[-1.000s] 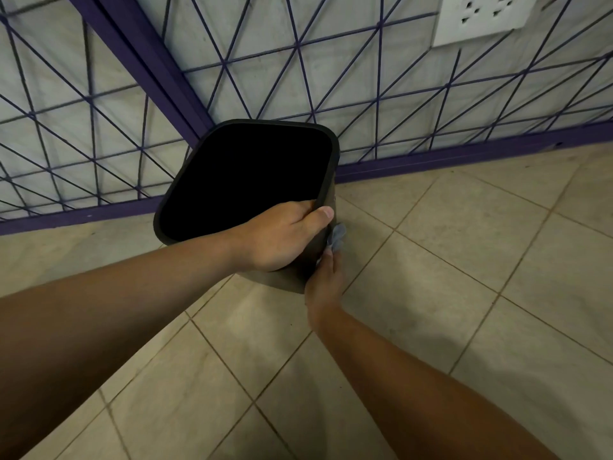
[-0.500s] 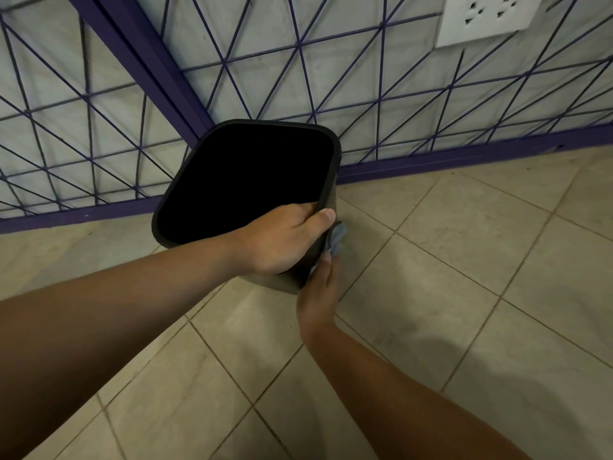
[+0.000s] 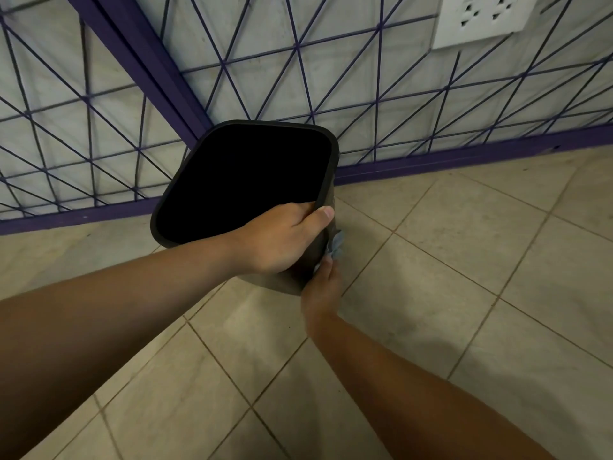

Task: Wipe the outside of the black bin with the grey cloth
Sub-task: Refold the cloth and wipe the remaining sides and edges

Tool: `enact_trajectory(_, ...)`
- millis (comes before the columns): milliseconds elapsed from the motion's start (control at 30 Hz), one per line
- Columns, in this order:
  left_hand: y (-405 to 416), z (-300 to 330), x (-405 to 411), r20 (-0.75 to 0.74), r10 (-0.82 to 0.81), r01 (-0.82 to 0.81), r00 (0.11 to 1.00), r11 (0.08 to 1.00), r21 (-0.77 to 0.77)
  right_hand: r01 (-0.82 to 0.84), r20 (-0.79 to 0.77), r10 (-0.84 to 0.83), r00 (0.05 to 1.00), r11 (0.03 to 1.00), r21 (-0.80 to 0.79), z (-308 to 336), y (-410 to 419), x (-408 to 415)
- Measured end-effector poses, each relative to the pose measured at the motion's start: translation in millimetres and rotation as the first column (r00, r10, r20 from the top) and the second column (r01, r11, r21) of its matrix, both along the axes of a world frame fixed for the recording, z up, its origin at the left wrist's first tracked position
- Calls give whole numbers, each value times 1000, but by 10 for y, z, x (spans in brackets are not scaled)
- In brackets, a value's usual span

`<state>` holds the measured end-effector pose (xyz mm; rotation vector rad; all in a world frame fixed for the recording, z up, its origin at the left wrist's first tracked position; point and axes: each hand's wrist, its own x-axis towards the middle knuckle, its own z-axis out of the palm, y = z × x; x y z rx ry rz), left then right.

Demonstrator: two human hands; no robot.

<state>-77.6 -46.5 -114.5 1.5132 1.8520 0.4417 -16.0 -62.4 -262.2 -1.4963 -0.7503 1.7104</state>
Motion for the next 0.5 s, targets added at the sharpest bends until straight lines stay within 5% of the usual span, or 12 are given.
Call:
enact_trajectory(200, 1, 8, 8, 11, -6, 6, 1000, 1000, 0, -1, -99, 7, 995, 998, 60, 177, -149, -7)
enact_trajectory(333, -5, 9, 6, -1, -3, 3, 1000, 1000, 11, -12, -2, 12, 1000, 996, -83, -75, 40, -18)
enact_trajectory(500, 5, 27, 0, 41, -12, 12, 999, 1000, 5, 12, -118, 3, 993, 992, 126, 236, -183, -13)
